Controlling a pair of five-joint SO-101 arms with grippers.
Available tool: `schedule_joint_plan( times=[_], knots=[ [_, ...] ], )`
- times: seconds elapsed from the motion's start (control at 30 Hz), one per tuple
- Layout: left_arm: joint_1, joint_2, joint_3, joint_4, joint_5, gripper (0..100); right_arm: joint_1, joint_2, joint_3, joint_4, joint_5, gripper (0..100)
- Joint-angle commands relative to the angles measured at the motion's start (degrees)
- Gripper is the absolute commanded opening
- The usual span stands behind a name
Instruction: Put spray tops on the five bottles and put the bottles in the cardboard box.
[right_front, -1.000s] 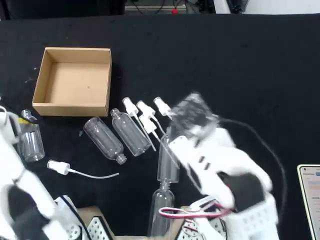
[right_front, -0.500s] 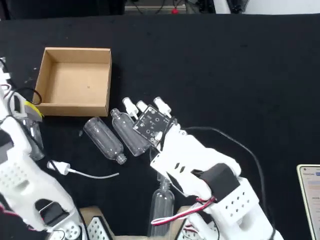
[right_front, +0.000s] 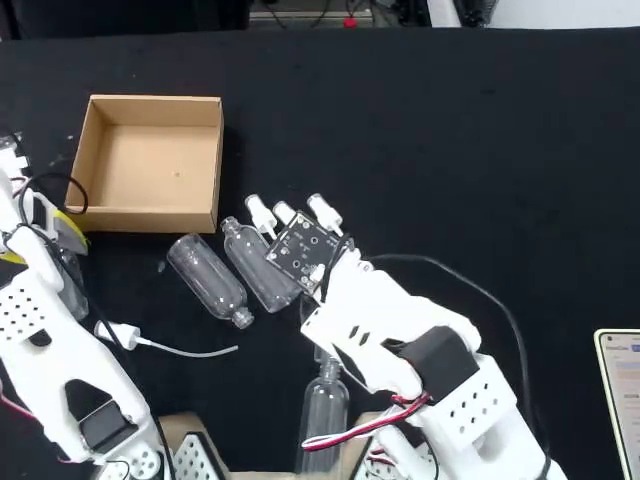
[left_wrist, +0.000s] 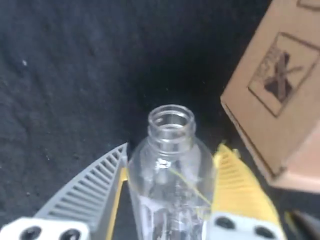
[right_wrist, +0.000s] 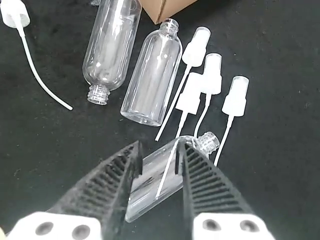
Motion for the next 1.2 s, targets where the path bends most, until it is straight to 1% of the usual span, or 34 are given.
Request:
schedule_joint_plan(
  times=[0.0, 0.07, 0.17, 0.27, 0.33, 0.43, 0.57, 0.63, 0.77, 0.97, 1.17],
  knots=[
    [-1.01, -1.32, -5.23, 4.13, -0.35, 13, -0.70, 0.22, -0.40, -0.18, 0.09, 12.0],
    [-2.42, -1.32, -6.29, 4.75, -0.35, 10, -0.70, 0.22, -0.48, -0.18, 0.09, 12.1],
    [-6.46, -1.41, -8.57, 4.75, -0.88, 11, -0.97, 0.22, -0.48, -0.18, 0.09, 12.2],
    [-11.65, -1.41, -9.45, 4.84, -5.45, 11, -2.37, 0.48, -0.48, -2.64, -0.35, 12.3],
    [-15.34, -1.58, -9.27, 4.84, -7.47, 11, -5.01, 0.75, -0.22, -5.80, -0.44, 12.3],
    [-20.35, -2.55, -7.87, 4.84, -10.02, 11, -11.08, 3.47, -0.66, -9.49, -0.44, 12.3],
    [-24.22, -5.63, -2.42, 4.84, -13.36, 11, -19.25, 13.58, -3.12, -14.07, -0.44, 12.3],
    [-25.01, -7.65, 0.84, 4.84, -14.68, 13, -22.15, 20.18, -5.58, -16.26, -0.44, 12.4],
    [-24.40, -10.20, 3.91, 4.57, -16.18, 27, -26.55, 30.99, -12.53, -18.20, -0.44, 12.4],
    [-23.25, -15.12, 4.00, 4.75, -16.09, 27, -30.15, 42.24, -20.00, -17.85, -0.53, 12.5],
    [-22.99, -18.29, 4.79, 4.75, -16.09, 28, -30.68, 48.84, -22.46, -20.75, -5.71, 12.5]
  ],
)
